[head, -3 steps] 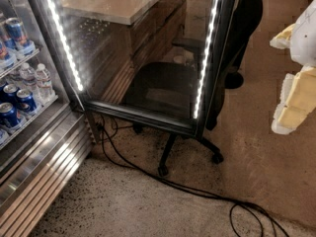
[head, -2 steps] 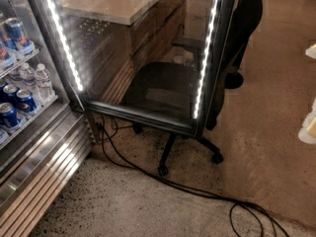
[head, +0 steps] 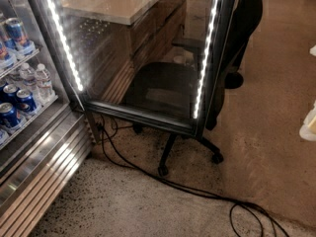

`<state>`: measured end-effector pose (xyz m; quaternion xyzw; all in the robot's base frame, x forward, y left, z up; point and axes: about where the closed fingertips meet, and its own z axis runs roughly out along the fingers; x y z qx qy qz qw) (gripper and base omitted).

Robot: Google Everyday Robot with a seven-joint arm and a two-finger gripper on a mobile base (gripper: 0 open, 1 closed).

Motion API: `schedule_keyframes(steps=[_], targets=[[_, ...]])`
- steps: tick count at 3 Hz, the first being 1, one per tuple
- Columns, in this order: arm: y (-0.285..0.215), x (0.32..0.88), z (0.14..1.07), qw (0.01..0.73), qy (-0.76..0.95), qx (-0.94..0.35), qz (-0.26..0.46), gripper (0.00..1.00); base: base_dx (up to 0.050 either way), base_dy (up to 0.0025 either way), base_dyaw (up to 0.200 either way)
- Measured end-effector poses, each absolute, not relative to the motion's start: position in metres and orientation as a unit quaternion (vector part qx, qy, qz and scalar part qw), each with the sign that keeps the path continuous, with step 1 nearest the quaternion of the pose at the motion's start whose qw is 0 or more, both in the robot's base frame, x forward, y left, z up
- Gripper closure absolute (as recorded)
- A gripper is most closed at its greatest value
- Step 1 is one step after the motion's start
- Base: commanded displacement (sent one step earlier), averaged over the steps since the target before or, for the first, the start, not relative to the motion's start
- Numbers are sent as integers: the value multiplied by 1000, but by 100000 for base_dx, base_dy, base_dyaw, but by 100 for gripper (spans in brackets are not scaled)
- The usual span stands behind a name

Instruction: Close right fridge door

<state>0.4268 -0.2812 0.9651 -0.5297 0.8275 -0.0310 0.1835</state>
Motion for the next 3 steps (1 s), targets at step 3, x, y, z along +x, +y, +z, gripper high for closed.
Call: schedule_keyframes(steps=[3], targets=[[-340, 468, 966, 244, 861, -443, -54, 0, 0, 0, 0]])
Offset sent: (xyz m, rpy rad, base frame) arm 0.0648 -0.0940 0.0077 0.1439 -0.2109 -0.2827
